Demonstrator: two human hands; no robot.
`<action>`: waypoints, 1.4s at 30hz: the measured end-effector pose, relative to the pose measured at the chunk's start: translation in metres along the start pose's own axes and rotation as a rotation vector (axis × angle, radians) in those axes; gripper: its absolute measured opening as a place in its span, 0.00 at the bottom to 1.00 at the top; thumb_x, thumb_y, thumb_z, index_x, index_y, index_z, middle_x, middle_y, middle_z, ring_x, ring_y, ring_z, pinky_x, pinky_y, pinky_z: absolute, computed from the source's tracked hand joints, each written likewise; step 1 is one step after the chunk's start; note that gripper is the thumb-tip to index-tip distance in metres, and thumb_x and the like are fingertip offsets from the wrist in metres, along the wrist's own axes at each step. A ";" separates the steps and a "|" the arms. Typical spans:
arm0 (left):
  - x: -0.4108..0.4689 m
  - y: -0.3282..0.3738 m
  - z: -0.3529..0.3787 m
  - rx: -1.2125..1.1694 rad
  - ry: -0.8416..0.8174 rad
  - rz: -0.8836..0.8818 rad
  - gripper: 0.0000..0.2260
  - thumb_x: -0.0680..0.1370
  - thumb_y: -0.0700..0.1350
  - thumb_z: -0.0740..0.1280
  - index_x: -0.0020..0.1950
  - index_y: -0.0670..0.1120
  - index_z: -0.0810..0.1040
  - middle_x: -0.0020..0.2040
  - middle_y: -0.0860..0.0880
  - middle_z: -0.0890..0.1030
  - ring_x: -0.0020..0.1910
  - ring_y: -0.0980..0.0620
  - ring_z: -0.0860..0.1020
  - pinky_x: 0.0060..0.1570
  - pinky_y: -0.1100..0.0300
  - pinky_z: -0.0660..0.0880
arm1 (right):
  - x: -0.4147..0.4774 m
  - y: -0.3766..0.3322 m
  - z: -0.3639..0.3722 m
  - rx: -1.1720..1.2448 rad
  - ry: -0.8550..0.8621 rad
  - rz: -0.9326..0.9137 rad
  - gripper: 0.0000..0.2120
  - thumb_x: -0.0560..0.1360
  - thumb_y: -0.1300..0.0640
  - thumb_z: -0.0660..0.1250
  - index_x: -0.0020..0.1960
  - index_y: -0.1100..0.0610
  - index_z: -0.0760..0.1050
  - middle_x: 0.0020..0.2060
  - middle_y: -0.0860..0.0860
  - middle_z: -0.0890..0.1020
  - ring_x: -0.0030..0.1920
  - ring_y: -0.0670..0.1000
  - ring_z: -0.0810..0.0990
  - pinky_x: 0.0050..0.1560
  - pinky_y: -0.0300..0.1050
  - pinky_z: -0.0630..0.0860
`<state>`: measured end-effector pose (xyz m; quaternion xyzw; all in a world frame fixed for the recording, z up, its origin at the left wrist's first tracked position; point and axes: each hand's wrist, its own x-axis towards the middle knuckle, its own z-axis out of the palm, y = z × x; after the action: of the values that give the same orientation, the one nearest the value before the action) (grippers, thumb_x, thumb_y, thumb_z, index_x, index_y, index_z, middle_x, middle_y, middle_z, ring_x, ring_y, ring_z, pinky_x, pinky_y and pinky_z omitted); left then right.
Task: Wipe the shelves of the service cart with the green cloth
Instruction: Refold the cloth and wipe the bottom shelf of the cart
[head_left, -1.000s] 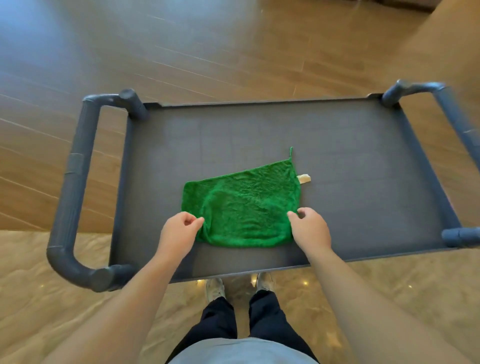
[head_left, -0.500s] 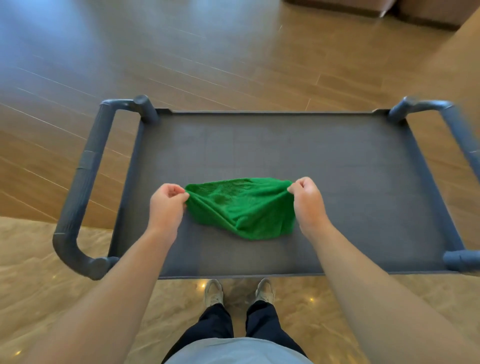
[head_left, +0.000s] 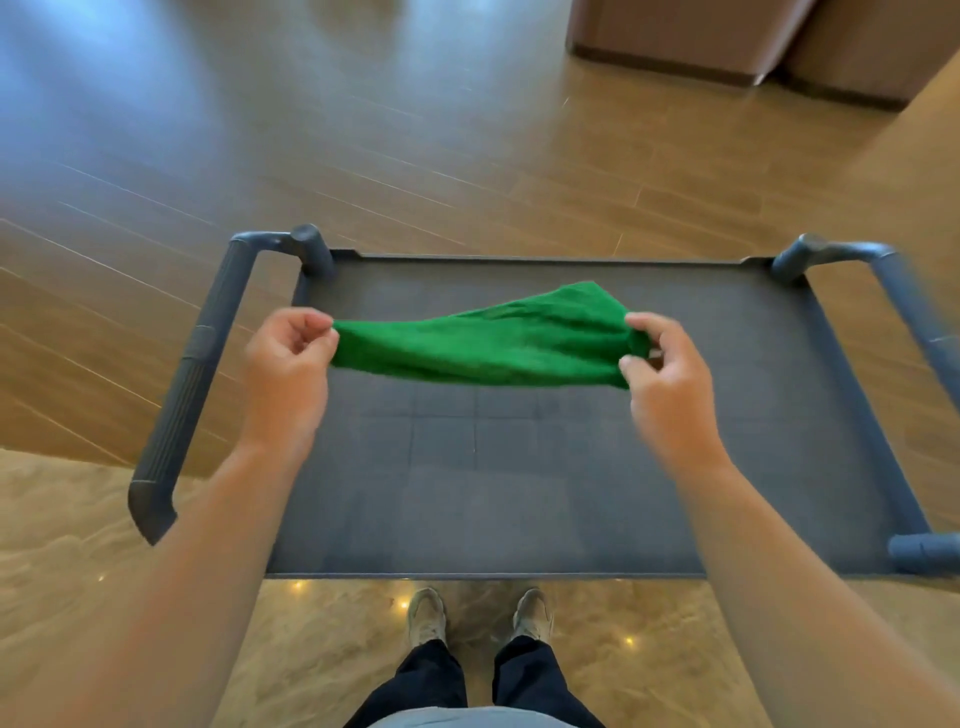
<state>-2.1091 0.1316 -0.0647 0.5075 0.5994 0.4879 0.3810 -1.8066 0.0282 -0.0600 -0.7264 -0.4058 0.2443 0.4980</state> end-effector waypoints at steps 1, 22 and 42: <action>-0.011 -0.015 -0.002 0.036 -0.026 -0.019 0.13 0.77 0.33 0.67 0.44 0.52 0.77 0.40 0.52 0.78 0.38 0.59 0.75 0.41 0.69 0.72 | -0.011 0.019 0.004 -0.049 -0.012 0.030 0.20 0.75 0.70 0.63 0.59 0.49 0.76 0.53 0.48 0.80 0.50 0.39 0.76 0.57 0.35 0.72; -0.080 -0.124 0.044 0.919 -0.517 0.146 0.23 0.77 0.46 0.71 0.71 0.43 0.74 0.76 0.38 0.66 0.76 0.39 0.63 0.71 0.41 0.63 | -0.059 0.119 0.065 -0.798 -0.252 0.028 0.19 0.77 0.55 0.70 0.67 0.57 0.77 0.67 0.58 0.75 0.67 0.62 0.73 0.62 0.60 0.70; -0.080 -0.142 0.044 1.242 -0.784 0.071 0.39 0.76 0.73 0.50 0.81 0.58 0.40 0.79 0.45 0.30 0.78 0.41 0.31 0.75 0.37 0.39 | -0.070 0.128 0.066 -1.067 -0.625 0.093 0.40 0.77 0.27 0.48 0.81 0.44 0.39 0.80 0.53 0.37 0.79 0.56 0.34 0.76 0.63 0.38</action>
<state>-2.0852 0.0609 -0.2158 0.7860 0.5685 -0.1467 0.1936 -1.8510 -0.0178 -0.2071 -0.7865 -0.5664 0.2303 -0.0875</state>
